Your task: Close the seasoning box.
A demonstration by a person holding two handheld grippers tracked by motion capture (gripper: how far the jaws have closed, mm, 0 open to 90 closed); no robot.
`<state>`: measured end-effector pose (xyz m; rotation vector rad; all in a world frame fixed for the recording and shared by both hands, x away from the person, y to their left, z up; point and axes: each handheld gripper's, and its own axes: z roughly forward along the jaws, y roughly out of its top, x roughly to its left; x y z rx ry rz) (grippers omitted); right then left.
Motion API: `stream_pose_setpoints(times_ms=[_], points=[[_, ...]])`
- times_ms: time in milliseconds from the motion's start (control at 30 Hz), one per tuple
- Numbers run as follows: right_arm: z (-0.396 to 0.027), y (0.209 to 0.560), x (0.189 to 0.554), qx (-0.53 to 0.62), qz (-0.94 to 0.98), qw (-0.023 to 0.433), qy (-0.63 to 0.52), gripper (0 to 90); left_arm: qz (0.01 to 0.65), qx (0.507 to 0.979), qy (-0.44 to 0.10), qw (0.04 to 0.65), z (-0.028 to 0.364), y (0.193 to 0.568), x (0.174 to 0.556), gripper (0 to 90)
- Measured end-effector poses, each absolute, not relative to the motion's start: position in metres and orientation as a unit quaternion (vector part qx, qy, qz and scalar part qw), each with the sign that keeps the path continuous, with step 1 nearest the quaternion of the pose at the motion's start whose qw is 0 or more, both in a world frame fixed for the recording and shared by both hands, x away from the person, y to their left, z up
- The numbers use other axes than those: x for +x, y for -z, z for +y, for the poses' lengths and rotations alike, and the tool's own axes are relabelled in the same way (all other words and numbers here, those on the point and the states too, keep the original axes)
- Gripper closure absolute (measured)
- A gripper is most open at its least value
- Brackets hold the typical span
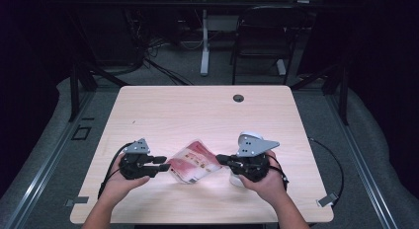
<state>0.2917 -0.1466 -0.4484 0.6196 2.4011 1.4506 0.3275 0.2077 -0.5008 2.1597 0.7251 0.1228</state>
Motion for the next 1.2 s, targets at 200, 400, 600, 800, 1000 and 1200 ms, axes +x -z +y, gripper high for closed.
stream_pose_setpoints(times_ms=[200, 400, 600, 800, 1000, 1200], points=[[-0.141, 0.444, 0.293, 0.207, 0.832, 0.133, -0.497, 90.0, 0.291, 0.862, -0.044, 0.413, 0.21, 0.502, 0.328, 64.1], [-0.136, 0.442, 0.295, 0.204, 0.832, 0.125, -0.5, 90.0, 0.293, 0.864, -0.043, 0.408, 0.212, 0.503, 0.327, 64.0], [-0.131, 0.44, 0.297, 0.198, 0.834, 0.121, -0.501, 90.0, 0.3, 0.862, -0.037, 0.406, 0.214, 0.504, 0.327, 63.5], [-0.124, 0.437, 0.297, 0.189, 0.837, 0.119, -0.499, 90.0, 0.301, 0.861, -0.037, 0.409, 0.215, 0.504, 0.327, 61.9], [-0.118, 0.435, 0.298, 0.183, 0.838, 0.113, -0.501, 90.0, 0.299, 0.854, -0.033, 0.425, 0.217, 0.501, 0.326, 61.0], [-0.113, 0.434, 0.3, 0.179, 0.839, 0.11, -0.502, 90.0, 0.293, 0.854, -0.035, 0.429, 0.219, 0.498, 0.325, 61.0]])
